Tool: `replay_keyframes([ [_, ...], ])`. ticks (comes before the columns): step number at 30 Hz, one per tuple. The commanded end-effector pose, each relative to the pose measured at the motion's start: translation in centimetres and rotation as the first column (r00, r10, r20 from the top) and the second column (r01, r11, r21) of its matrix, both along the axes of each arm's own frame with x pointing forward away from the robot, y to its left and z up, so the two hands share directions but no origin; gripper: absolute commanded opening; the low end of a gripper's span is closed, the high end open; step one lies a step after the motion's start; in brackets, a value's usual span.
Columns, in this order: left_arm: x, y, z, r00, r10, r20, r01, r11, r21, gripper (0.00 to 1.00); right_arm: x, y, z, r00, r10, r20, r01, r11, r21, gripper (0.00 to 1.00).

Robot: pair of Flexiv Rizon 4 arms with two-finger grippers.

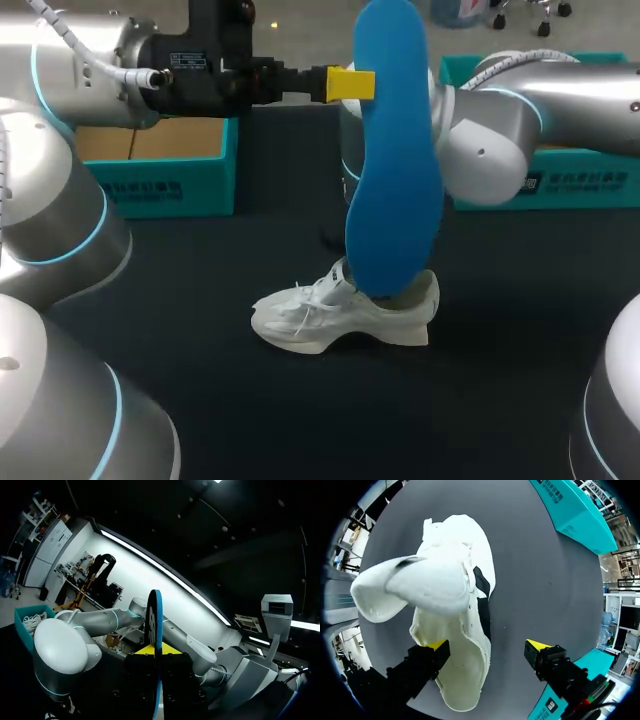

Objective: Take the shoe out of the shoebox, open the shoe tongue, remove and reinsert the insole, then place the shoe into the shoebox

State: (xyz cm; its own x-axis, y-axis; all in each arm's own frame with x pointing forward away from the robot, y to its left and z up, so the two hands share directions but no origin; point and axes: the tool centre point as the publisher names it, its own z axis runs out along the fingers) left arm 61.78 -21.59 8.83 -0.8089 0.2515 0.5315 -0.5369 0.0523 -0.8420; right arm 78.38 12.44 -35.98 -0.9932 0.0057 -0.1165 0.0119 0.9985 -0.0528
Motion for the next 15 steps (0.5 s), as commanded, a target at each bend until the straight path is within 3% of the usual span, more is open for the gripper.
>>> replay_keyframes([
  [1, 0.1, -0.1, 0.1, 1.0, -0.001, 0.0, 0.001, 1.0, 0.001, 0.0, 0.2, 0.7, -1.8, 1.0, 0.0, -0.018, 0.0, 1.0, -0.006, 1.0],
  [3, 0.1, -0.1, 0.1, 1.0, -0.001, 0.0, 0.001, 1.0, 0.001, 0.0, 0.1, 0.8, -2.2, 1.0, 0.003, -0.029, -0.003, 1.0, -0.006, 1.0],
  [5, 0.1, -0.1, 0.1, 1.0, -0.001, 0.0, 0.001, 1.0, 0.001, 0.0, 0.0, 0.9, -2.6, 0.999, 0.006, -0.041, -0.006, 1.0, -0.007, 0.92],
  [6, 0.1, -0.1, 0.1, 1.0, -0.001, 0.0, 0.001, 1.0, 0.001, 0.0, 0.0, 1.0, -2.8, 0.999, 0.007, -0.043, -0.007, 1.0, -0.007, 0.62],
  [7, 0.1, -0.1, 0.1, 1.0, -0.001, 0.0, 0.001, 1.0, 0.001, 0.0, -0.1, 1.0, -2.9, 0.999, 0.01, -0.049, -0.01, 1.0, -0.008, 0.48],
  [9, 0.1, -0.1, 0.1, 1.0, -0.001, 0.0, 0.001, 1.0, 0.001, 0.0, -0.4, 0.8, -3.1, 0.998, 0.005, -0.06, -0.007, 1.0, -0.019, 0.44],
  [11, 0.1, -0.1, 0.1, 1.0, -0.001, 0.0, 0.001, 1.0, 0.001, 0.0, -0.8, 0.3, -3.2, 0.998, -0.008, -0.064, 0.007, 1.0, -0.017, 0.35],
  [12, 0.1, -0.1, 0.1, 1.0, -0.001, 0.0, 0.001, 1.0, 0.001, 0.0, -1.0, 0.1, -3.2, 0.998, -0.013, -0.066, 0.011, 1.0, -0.018, 0.28],
  [14, 0.1, -0.1, 0.1, 1.0, -0.001, 0.0, 0.001, 1.0, 0.001, 0.0, -1.4, -0.3, -3.2, 0.998, -0.016, -0.068, 0.014, 1.0, -0.02, 0.0],
  [15, 0.1, -0.1, 0.1, 1.0, -0.001, 0.0, 0.001, 1.0, 0.001, 0.0, -1.6, -0.5, -3.3, 0.997, -0.016, -0.069, 0.015, 1.0, -0.02, 0.0],
])
